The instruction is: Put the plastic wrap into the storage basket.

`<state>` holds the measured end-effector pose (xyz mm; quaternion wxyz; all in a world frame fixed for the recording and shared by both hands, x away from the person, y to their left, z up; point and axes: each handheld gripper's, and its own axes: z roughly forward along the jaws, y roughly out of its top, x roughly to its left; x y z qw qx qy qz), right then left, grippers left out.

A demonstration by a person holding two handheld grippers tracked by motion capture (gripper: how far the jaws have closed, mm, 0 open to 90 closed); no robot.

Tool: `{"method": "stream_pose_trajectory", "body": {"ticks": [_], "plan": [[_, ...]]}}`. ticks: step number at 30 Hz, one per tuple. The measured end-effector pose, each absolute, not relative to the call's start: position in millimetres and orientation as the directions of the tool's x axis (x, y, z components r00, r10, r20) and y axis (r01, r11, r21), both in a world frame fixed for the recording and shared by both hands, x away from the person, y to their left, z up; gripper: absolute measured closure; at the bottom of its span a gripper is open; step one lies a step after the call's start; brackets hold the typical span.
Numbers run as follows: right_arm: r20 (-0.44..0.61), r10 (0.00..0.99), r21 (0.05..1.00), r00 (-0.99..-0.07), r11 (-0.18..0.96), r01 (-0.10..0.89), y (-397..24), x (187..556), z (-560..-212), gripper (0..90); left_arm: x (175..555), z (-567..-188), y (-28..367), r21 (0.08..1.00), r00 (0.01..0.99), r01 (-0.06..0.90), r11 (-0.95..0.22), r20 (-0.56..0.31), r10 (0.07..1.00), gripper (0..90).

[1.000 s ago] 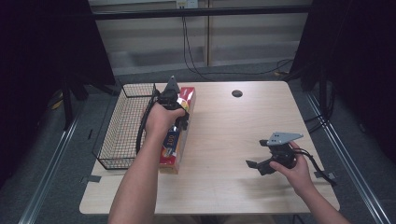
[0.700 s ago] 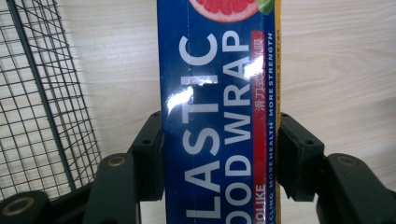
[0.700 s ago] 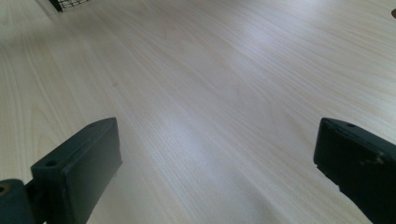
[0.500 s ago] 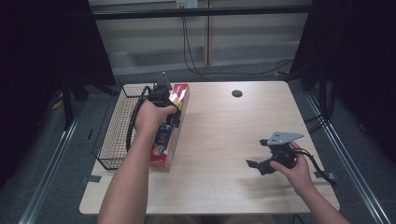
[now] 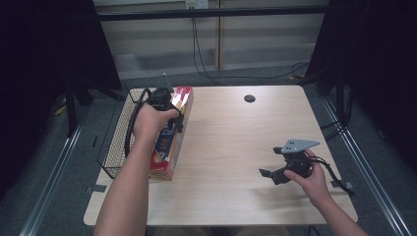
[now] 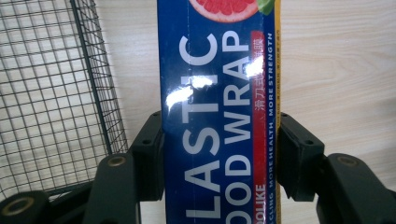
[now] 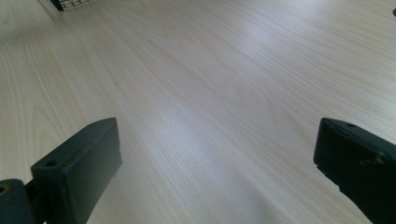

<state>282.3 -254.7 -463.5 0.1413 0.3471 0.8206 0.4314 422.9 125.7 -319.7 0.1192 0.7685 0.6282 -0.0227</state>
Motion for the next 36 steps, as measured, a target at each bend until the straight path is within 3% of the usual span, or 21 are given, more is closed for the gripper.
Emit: {"method": "stream_pose_trajectory", "body": {"ticks": [36], "plan": [[0.069,0.693,0.809,-0.717,0.382,0.447,-255.5,282.3,-462.7,0.5,419.6,-305.0,166.5,0.155,0.13,0.982,-0.104,-0.167,0.977,44.4]]}}
